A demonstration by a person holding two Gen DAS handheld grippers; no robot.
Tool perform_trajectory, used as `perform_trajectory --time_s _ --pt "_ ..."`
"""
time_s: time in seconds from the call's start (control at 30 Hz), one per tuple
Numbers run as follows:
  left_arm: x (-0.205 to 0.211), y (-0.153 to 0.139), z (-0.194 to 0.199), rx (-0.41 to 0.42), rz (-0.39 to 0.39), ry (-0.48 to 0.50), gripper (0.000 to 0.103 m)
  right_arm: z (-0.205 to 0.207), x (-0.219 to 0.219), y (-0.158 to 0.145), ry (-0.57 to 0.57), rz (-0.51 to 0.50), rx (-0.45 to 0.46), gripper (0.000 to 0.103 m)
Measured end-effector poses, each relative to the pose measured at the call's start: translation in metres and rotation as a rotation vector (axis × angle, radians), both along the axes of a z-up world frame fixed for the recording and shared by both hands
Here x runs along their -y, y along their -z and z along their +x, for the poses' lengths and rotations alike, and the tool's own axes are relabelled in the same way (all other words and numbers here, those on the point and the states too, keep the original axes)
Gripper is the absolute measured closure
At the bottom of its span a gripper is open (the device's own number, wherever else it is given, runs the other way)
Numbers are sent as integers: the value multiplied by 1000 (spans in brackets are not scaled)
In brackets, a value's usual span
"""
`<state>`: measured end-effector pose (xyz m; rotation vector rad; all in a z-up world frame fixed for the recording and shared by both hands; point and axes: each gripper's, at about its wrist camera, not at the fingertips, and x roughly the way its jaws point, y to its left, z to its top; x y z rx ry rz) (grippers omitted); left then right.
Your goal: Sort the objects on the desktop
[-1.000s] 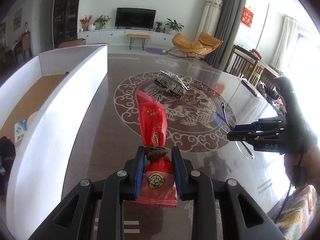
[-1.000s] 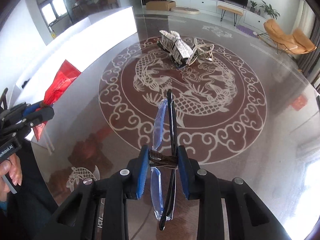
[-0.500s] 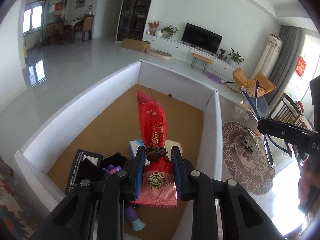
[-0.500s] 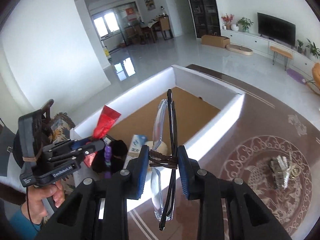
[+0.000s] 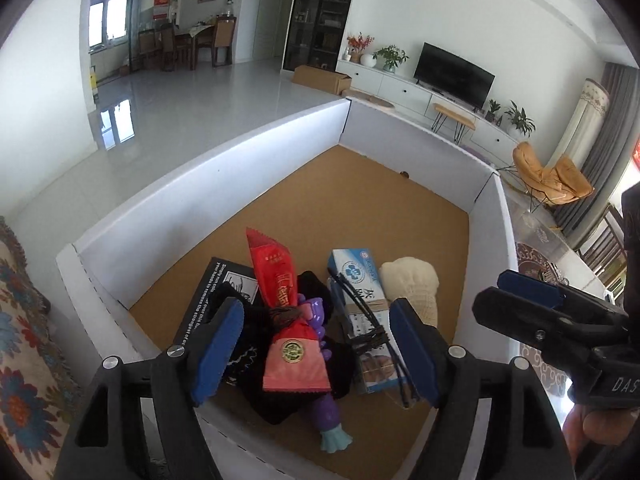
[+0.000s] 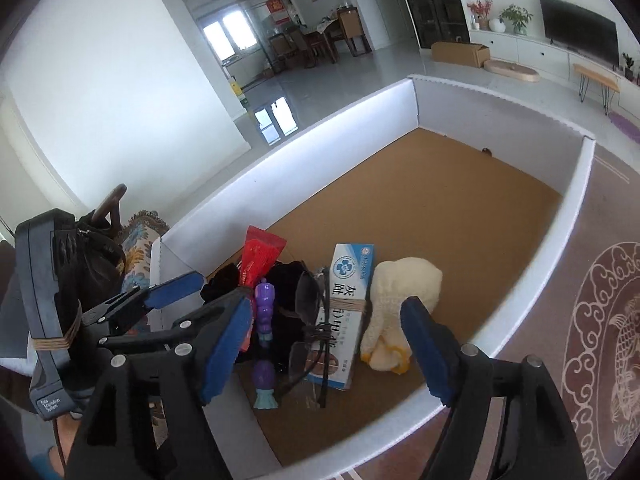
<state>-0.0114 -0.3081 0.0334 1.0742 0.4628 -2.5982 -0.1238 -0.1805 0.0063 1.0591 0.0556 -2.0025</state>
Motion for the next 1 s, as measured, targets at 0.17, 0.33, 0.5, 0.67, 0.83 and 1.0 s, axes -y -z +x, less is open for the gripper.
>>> perform_trajectory --time_s 0.17,0.33,0.5,0.67,0.83,1.0 --pt "-65 -30 -3 -105 4 139 28 23 -125 -3 218 12 -211 0" --pt "-162 -43 -7 -192 2 341 2 17 -245 54 419 288 -202 0" --pt "-246 -9 -27 -121 2 507 0 24 -343 92 615 397 -93 0" --pt "-290 47 -53 44 -2 552 0 39 -367 101 676 385 -59 0" --pt "-297 73 -59 94 -43 528 0 40 -359 101 675 368 -50 0" --pt "-296 89 -62 109 -62 516 0 41 -357 100 676 369 -50 0"
